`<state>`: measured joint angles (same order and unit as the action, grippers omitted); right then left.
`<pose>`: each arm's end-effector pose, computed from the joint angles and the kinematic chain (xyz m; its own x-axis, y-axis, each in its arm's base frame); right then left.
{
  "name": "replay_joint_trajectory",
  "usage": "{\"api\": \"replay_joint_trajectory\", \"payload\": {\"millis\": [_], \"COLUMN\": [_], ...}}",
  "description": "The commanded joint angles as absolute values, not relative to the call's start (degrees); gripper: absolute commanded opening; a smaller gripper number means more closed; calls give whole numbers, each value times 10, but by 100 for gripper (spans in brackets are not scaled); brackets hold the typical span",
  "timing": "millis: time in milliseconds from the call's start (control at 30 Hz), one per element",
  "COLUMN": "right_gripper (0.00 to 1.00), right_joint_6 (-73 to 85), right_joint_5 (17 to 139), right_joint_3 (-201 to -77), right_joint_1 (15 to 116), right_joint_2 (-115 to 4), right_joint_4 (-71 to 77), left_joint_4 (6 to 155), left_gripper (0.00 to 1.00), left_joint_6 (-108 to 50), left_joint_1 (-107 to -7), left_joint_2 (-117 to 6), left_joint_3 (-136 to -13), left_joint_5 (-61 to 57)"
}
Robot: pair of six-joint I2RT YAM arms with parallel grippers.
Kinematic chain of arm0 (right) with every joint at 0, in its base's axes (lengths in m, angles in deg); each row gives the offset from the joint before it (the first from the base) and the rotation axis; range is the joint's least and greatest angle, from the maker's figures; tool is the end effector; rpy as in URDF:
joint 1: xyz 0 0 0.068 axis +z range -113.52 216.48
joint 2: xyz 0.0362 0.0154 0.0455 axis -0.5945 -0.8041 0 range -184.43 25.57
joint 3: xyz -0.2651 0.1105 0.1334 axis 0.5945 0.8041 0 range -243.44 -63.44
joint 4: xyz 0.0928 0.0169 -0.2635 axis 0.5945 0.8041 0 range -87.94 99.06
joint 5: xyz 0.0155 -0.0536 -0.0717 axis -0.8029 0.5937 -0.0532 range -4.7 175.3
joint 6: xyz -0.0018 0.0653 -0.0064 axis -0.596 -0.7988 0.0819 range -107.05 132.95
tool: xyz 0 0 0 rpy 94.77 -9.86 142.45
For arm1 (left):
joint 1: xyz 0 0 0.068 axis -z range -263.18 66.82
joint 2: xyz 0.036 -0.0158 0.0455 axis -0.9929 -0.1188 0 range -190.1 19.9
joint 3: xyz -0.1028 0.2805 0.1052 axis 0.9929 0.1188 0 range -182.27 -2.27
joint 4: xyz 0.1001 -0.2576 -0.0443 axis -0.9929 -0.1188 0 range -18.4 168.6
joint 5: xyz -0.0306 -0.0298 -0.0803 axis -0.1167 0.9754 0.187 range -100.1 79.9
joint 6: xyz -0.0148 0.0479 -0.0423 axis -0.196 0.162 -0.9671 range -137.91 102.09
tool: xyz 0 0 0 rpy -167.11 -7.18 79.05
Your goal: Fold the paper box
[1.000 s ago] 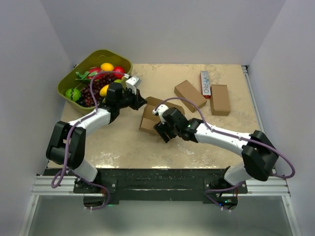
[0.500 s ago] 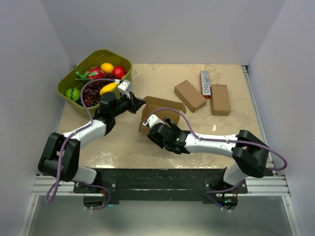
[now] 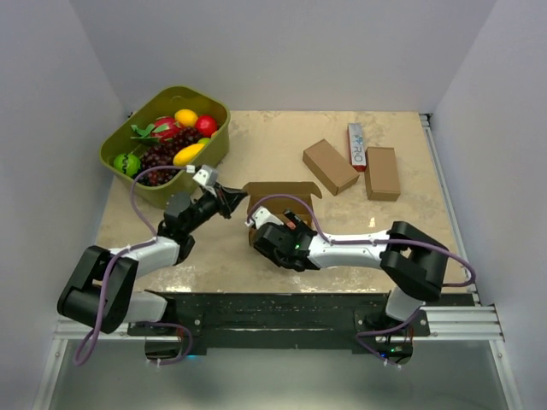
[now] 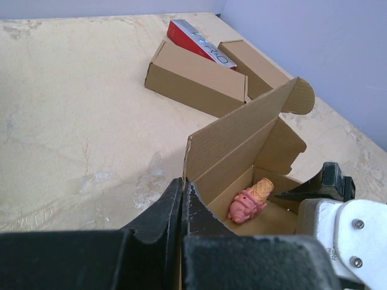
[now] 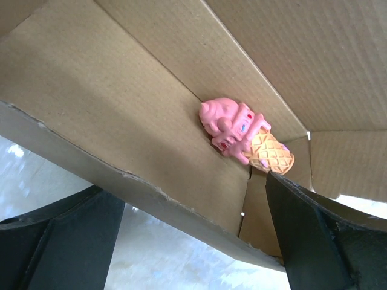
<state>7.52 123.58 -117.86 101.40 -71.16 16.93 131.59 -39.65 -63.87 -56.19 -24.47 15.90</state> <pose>0.1790 0.3072 0.1905 -0.4085 -0.6974 -0.5889 -0.5323 0.7061 -0.4670 0.2477 -0.1107 0.2332 -0.2772 -0.2555 -0.9262 0.6547 0.6554 -0.3767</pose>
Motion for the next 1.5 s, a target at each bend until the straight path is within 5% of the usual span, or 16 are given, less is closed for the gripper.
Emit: {"api": "replay_joint_trajectory", "payload": {"millis": [0,333,900,1467], "right_gripper": [99,99,99,99], "right_joint_6": [14,-31,-76,-66], "right_joint_5": [1202,1082,1263,1078], "right_joint_3": [-1201,-1144,-1216,-1201], "right_joint_1": [1016,1016,1076,1071], "right_joint_2": [-643,-528,-752,-542], "right_joint_4": [192,184,212,235], "left_joint_4": [1334,1313,1317,1300], "left_gripper": [0,0,0,0], "left_joint_6": [-390,-373,-376,-376], "left_joint_1": [-632,-625,-620,-616], "left_joint_2": [-539,-503,-498,-490], "left_joint_3": [-227,-217,-211,-208], "left_joint_5": [157,146,141,129]}}
